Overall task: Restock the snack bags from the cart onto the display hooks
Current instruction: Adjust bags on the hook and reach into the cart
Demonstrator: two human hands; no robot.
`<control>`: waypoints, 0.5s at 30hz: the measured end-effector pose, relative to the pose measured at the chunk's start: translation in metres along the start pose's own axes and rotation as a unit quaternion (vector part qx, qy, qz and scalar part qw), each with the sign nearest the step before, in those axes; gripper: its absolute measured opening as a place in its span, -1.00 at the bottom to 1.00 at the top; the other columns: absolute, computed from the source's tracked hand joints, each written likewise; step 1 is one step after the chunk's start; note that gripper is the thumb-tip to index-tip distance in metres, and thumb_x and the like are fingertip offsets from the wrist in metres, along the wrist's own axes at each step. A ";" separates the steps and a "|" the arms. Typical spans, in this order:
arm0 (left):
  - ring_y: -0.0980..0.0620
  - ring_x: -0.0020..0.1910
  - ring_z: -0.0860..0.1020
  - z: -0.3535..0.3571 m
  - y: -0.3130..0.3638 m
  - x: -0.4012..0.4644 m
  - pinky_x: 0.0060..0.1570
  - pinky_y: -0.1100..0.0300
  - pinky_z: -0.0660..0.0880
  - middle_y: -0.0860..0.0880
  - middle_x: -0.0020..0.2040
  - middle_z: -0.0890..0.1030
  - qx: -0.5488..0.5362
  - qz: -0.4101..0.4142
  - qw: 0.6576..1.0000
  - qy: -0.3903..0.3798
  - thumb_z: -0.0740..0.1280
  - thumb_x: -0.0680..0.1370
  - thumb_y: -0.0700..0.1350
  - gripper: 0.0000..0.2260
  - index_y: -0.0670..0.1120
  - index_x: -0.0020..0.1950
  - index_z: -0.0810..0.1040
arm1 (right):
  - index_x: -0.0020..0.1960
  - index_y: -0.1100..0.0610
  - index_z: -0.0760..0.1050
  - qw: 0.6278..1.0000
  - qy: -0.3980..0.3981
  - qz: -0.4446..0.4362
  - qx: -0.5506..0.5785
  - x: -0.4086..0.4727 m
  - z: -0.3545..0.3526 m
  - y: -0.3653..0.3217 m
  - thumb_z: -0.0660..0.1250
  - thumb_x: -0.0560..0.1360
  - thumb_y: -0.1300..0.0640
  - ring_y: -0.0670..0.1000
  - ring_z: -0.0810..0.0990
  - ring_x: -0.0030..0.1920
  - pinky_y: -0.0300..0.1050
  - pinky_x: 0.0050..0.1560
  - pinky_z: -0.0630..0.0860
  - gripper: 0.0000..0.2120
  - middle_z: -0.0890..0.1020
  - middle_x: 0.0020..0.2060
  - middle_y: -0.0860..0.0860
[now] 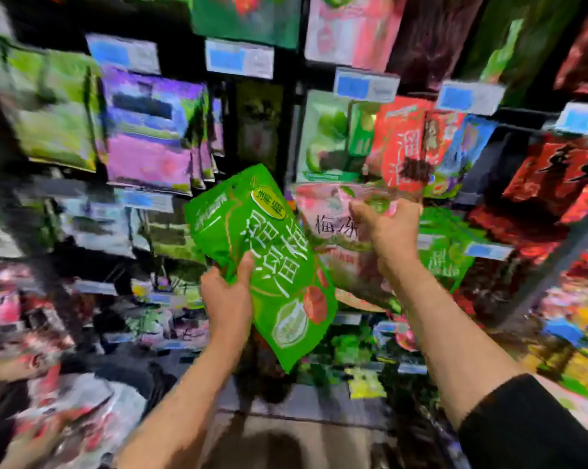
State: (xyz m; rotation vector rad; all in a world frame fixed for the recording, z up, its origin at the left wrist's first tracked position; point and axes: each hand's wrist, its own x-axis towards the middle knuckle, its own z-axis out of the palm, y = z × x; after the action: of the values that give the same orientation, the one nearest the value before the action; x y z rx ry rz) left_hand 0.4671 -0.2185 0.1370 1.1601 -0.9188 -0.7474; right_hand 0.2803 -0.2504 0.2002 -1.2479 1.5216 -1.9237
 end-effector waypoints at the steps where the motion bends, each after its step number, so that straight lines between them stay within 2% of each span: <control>1: 0.07 -0.09 0.40 -0.018 0.002 0.011 -0.12 0.28 0.30 -0.01 -0.18 0.42 0.000 0.002 1.000 0.029 0.37 0.53 -0.20 -0.85 -0.27 0.02 0.51 | -0.31 0.09 0.36 1.000 -0.020 -0.002 0.015 -0.005 0.025 -0.005 0.52 0.35 0.24 -0.10 0.41 -0.36 -0.07 -0.24 0.42 -0.68 0.46 -0.40 -0.07; 3: 0.06 -0.07 0.40 -0.051 0.002 0.032 -0.16 0.35 0.25 -0.01 -0.12 0.42 0.000 -0.008 0.997 0.079 0.36 0.54 -0.22 -0.85 -0.26 0.05 0.49 | -0.40 0.09 0.41 0.997 -0.076 -0.015 0.021 -0.010 0.072 -0.013 0.48 0.37 0.32 -0.12 0.44 -0.41 -0.14 -0.30 0.43 -0.68 0.50 -0.47 -0.11; 6: -0.05 -0.06 0.53 -0.092 0.002 0.063 -0.21 0.31 0.31 -0.08 -0.10 0.54 -0.008 0.025 0.991 0.128 0.38 0.53 -0.20 -0.90 -0.22 -0.01 0.53 | -0.41 0.12 0.48 0.988 -0.145 -0.023 0.038 -0.009 0.138 -0.021 0.48 0.34 0.26 -0.03 0.44 -0.34 -0.06 -0.32 0.42 -0.76 0.51 -0.42 0.05; 10: 0.04 -0.22 0.51 -0.122 0.020 0.107 -0.29 0.30 0.39 -0.08 -0.18 0.58 0.011 0.071 0.982 0.173 0.39 0.53 -0.21 -0.94 -0.19 -0.08 0.55 | -0.40 0.19 0.52 0.977 -0.191 -0.059 0.082 0.009 0.214 -0.050 0.51 0.23 0.08 -0.02 0.48 -0.30 0.07 -0.35 0.49 -0.77 0.53 -0.40 0.05; 12: 0.02 -0.18 0.54 -0.125 0.037 0.134 -0.16 0.20 0.46 -0.08 -0.16 0.59 0.006 0.099 0.976 0.195 0.40 0.52 -0.18 -0.92 -0.16 -0.10 0.53 | -0.42 0.20 0.45 0.971 -0.197 -0.092 0.100 0.023 0.245 -0.076 0.52 0.23 0.04 -0.05 0.44 -0.32 0.05 -0.38 0.45 -0.69 0.47 -0.43 0.02; 13: -0.01 -0.17 0.53 -0.125 0.046 0.148 -0.15 0.15 0.43 -0.09 -0.17 0.58 0.006 0.107 0.972 0.210 0.40 0.52 -0.16 -0.89 -0.14 -0.14 0.51 | -0.42 0.21 0.37 0.968 -0.197 -0.097 0.120 0.029 0.258 -0.092 0.53 0.25 0.08 -0.06 0.40 -0.33 0.04 -0.41 0.40 -0.64 0.42 -0.44 0.02; 15: -0.01 -0.22 0.48 -0.124 0.070 0.175 -0.20 0.20 0.34 -0.03 -0.23 0.52 -0.013 0.115 0.965 0.234 0.40 0.53 -0.12 -0.80 -0.08 -0.23 0.42 | -0.39 0.12 0.22 0.961 -0.193 -0.113 0.164 0.045 0.284 -0.121 0.53 0.31 0.19 -0.08 0.28 -0.36 -0.06 -0.38 0.24 -0.56 0.28 -0.42 0.00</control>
State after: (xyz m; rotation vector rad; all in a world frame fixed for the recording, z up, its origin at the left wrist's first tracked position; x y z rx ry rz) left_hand 0.6580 -0.3002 0.2247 1.1186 -0.6270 -0.2754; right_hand 0.5152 -0.4058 0.3336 -1.5746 0.8585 -1.8290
